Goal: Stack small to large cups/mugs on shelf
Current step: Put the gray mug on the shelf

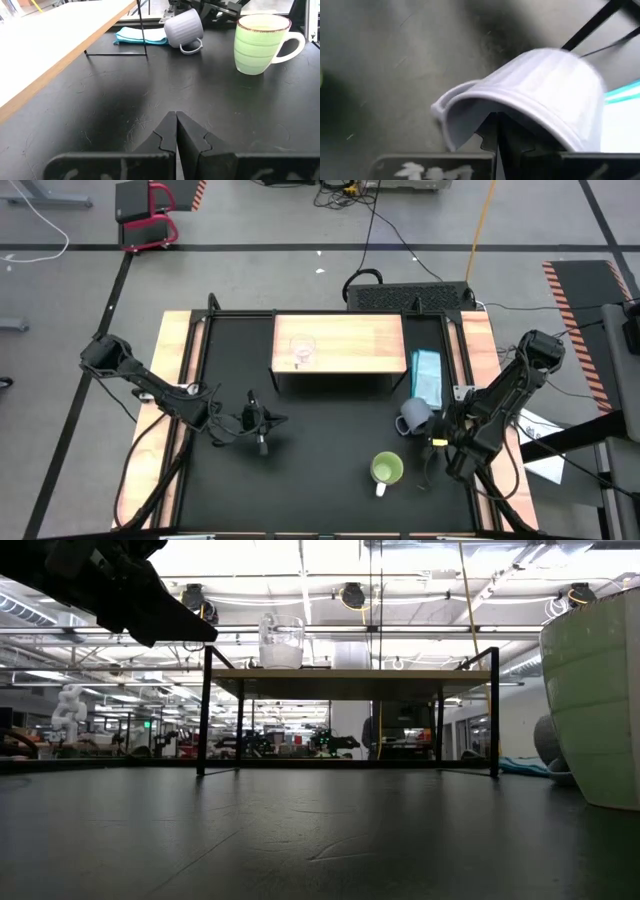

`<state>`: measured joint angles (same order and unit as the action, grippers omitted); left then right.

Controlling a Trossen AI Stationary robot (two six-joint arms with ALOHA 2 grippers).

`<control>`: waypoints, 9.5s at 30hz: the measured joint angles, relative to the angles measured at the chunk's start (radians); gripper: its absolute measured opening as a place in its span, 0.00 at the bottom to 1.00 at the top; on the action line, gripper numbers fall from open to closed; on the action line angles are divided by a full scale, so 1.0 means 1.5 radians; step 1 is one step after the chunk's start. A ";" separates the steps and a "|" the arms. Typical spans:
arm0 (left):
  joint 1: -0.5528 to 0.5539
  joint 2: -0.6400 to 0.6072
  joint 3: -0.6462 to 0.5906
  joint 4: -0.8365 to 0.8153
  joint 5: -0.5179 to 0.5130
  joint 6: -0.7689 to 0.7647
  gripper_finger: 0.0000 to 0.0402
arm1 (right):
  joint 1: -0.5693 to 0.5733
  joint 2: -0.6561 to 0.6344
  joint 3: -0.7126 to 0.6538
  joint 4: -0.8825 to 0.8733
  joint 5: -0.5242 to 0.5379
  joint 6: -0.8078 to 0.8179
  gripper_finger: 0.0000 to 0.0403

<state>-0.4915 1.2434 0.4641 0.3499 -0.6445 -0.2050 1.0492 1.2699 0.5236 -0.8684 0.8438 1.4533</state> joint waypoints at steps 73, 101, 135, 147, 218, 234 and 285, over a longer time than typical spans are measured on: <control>-0.001 0.000 0.000 -0.043 0.017 0.019 0.02 | -0.337 -0.257 0.064 0.322 -0.199 -0.859 0.05; -0.001 0.000 0.000 -0.045 0.017 0.031 0.02 | -0.581 -0.256 0.170 0.026 -0.499 -0.787 0.32; -0.001 0.000 0.000 -0.048 0.017 0.053 0.02 | -0.681 -0.171 0.170 0.078 -0.535 -0.941 0.32; -0.001 0.000 0.000 -0.047 0.017 0.063 0.02 | -0.722 -0.126 0.187 0.082 -0.545 -1.003 0.32; -0.001 0.001 -0.031 -0.020 0.017 0.043 0.02 | -0.672 -0.149 0.150 0.094 -0.496 -1.029 0.32; -0.001 0.001 -0.031 0.001 0.017 0.046 0.02 | -0.597 -0.186 0.152 0.212 -0.494 -1.157 0.32; 0.001 0.001 -0.031 -0.005 0.017 0.053 0.02 | -0.622 0.037 0.301 0.074 -0.464 -1.482 0.32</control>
<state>-0.4896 1.2442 0.4179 0.3417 -0.6189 -0.1258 0.1168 1.3247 0.9748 -0.7571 0.1478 -0.7697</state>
